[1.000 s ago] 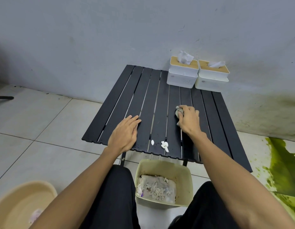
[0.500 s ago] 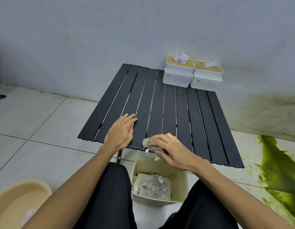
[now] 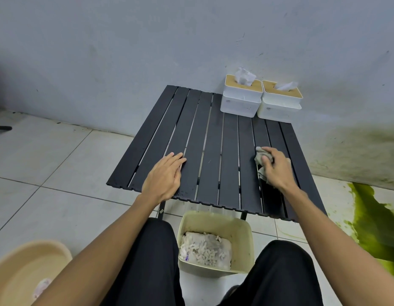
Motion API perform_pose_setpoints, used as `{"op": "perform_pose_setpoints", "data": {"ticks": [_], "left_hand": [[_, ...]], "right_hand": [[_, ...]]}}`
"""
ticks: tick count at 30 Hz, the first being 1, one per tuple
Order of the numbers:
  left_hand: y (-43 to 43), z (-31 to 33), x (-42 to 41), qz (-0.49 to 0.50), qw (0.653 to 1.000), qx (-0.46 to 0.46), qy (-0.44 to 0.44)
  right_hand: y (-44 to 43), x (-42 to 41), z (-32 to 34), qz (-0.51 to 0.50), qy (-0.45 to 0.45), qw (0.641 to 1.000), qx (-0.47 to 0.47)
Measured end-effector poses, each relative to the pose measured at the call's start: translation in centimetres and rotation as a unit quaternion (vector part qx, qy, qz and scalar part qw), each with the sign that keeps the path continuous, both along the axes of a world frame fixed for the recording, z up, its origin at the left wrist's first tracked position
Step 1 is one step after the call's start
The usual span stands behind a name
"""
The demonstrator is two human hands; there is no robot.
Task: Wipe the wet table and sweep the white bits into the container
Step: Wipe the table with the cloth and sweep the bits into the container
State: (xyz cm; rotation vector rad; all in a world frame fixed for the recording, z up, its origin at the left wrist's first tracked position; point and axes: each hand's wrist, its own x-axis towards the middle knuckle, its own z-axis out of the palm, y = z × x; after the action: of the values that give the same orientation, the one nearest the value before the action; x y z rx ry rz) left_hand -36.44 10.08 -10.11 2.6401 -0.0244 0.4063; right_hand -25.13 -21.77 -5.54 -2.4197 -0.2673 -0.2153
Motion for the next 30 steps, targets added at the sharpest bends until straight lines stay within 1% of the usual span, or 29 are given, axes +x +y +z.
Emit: {"op": "perform_pose_setpoints", "data": {"ticks": [2, 4, 7, 9, 12, 14, 15, 17, 20, 22, 23, 24, 25, 27, 30], "left_hand": [[-0.1, 0.1, 0.0, 0.001, 1.000, 0.003, -0.001], [0.0, 0.1, 0.0, 0.002, 1.000, 0.004, -0.001], [0.0, 0.0, 0.1, 0.002, 1.000, 0.004, -0.002], [0.0, -0.1, 0.1, 0.003, 1.000, 0.003, -0.001], [0.0, -0.2, 0.1, 0.001, 1.000, 0.003, -0.001], [0.0, -0.2, 0.1, -0.001, 1.000, 0.005, -0.001], [0.0, -0.2, 0.1, -0.002, 1.000, 0.005, 0.001], [0.0, -0.1, 0.1, -0.002, 1.000, 0.004, 0.003], [-0.1, 0.1, 0.0, -0.001, 1.000, 0.003, 0.002], [0.0, 0.1, -0.1, -0.001, 1.000, 0.002, 0.002], [0.0, 0.2, -0.1, -0.002, 1.000, 0.000, 0.001], [0.0, 0.2, -0.1, -0.003, 1.000, -0.001, 0.001], [0.0, 0.2, -0.1, -0.003, 1.000, -0.001, 0.000], [0.1, 0.1, -0.1, -0.002, 1.000, 0.002, -0.002], [0.1, -0.2, 0.1, 0.000, 1.000, 0.004, -0.005]], "right_hand": [[-0.4, 1.5, -1.1, -0.018, 0.020, 0.997, -0.066], [0.6, 1.0, -1.9, 0.005, 0.008, 0.994, -0.108], [2.2, -2.5, -2.7, 0.107, -0.045, 0.983, -0.141], [3.1, -5.7, -3.0, 0.178, -0.062, 0.971, -0.147], [3.6, -9.8, -2.8, 0.295, -0.083, 0.941, -0.144], [3.3, -9.9, -2.5, 0.330, -0.104, 0.926, -0.152], [3.1, -9.0, -2.5, 0.324, -0.108, 0.927, -0.153], [2.6, -6.3, -3.0, 0.267, -0.108, 0.948, -0.135], [2.2, -1.5, -3.4, 0.083, -0.089, 0.987, -0.102], [3.2, 0.8, -3.3, -0.025, -0.059, 0.994, -0.089], [4.1, 1.4, -3.4, -0.049, -0.049, 0.993, -0.091], [5.2, 1.6, -3.5, -0.045, -0.050, 0.993, -0.096], [6.4, 1.3, -3.6, -0.015, -0.059, 0.993, -0.103], [8.4, -0.4, -3.8, 0.077, -0.091, 0.986, -0.116], [10.4, -6.0, -3.2, 0.206, -0.125, 0.966, -0.097]]}}
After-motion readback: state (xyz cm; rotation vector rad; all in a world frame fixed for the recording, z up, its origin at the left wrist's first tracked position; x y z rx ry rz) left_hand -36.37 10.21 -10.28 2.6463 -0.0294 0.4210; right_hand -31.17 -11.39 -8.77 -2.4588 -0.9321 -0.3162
